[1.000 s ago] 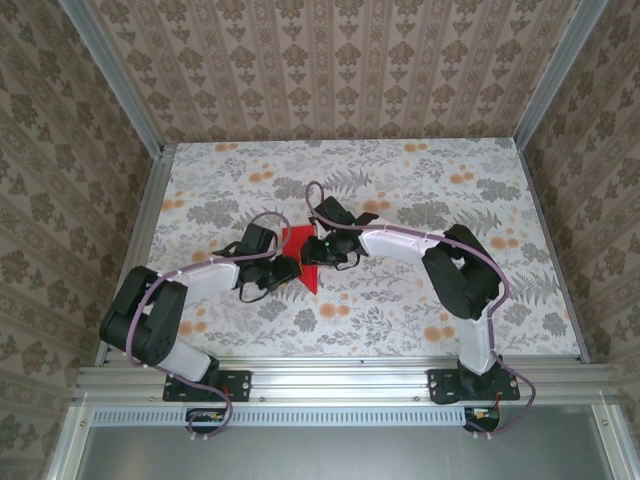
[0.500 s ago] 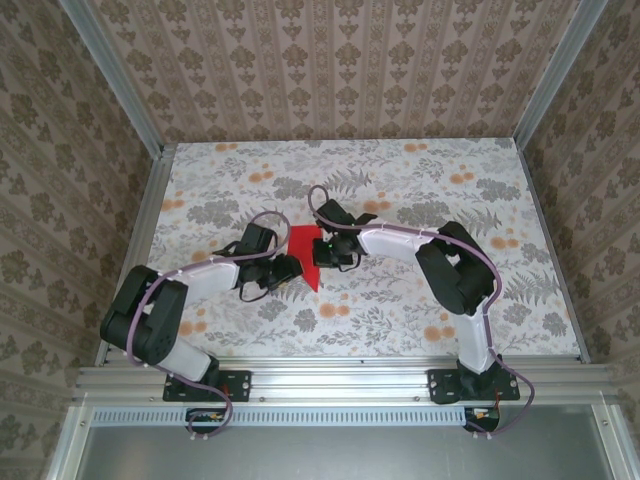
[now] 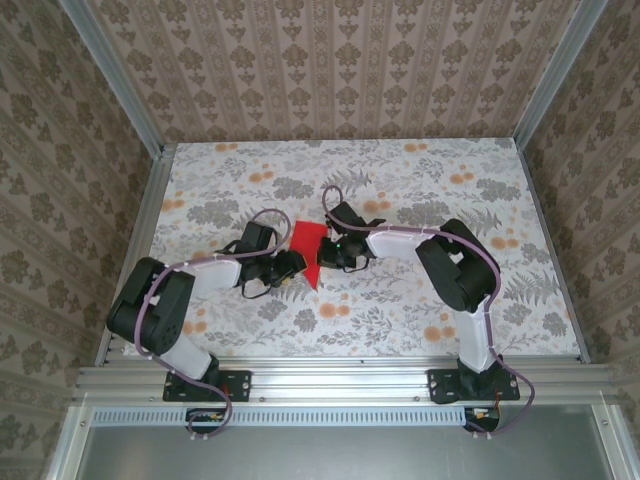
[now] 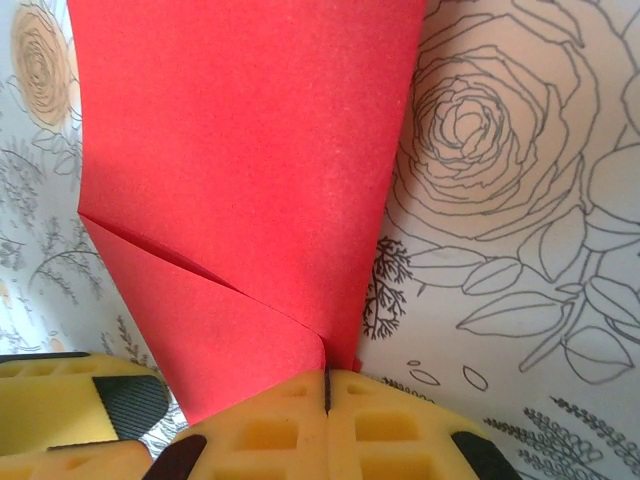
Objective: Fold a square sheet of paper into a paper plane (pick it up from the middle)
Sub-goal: Fold the wing for the fifth time at the center of the table.
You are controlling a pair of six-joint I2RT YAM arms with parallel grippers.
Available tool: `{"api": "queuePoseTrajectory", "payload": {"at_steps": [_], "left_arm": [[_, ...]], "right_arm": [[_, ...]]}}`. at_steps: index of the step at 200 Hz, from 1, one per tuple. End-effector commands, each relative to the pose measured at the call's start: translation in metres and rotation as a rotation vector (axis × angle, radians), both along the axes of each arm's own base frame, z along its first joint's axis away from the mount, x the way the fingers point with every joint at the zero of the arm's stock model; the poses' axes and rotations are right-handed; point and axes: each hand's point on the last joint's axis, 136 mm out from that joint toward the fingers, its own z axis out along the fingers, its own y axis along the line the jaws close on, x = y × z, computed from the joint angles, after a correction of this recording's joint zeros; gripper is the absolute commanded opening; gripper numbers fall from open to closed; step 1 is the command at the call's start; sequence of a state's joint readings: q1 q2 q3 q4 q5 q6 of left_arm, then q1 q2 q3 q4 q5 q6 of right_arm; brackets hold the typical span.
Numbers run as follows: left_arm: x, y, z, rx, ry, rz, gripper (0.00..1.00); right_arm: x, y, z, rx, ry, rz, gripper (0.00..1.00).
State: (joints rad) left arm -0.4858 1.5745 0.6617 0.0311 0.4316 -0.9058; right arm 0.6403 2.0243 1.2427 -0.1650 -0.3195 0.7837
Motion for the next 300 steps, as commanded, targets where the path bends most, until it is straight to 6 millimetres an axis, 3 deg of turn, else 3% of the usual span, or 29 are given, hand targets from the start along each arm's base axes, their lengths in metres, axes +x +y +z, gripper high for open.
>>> {"api": "queuePoseTrajectory", "payload": {"at_steps": [1,91,125,163,193,225,300], "left_arm": [[0.011,-0.007,0.004,-0.039,-0.013,0.01,0.48],[0.027,-0.019,0.004,-0.099,-0.079,0.008,0.37],[0.03,-0.018,0.003,-0.105,-0.121,0.007,0.27],[0.029,-0.015,-0.001,-0.074,-0.16,-0.021,0.14],[0.027,-0.011,-0.004,-0.021,-0.184,-0.064,0.09],[0.024,-0.007,-0.005,0.057,-0.216,-0.14,0.08],[0.018,-0.01,0.006,0.115,-0.287,-0.291,0.07]], "right_arm": [[-0.007,-0.007,-0.014,0.016,0.055,-0.036,0.05],[-0.007,-0.012,-0.017,0.049,0.08,-0.064,0.05],[-0.006,-0.012,-0.013,0.062,0.077,-0.066,0.06],[0.001,-0.01,0.016,0.116,0.024,-0.054,0.16],[0.009,-0.018,0.042,0.117,-0.052,-0.061,0.24],[0.01,-0.022,0.05,0.083,-0.088,-0.043,0.24],[0.003,0.017,0.036,0.101,-0.028,0.066,0.13]]}}
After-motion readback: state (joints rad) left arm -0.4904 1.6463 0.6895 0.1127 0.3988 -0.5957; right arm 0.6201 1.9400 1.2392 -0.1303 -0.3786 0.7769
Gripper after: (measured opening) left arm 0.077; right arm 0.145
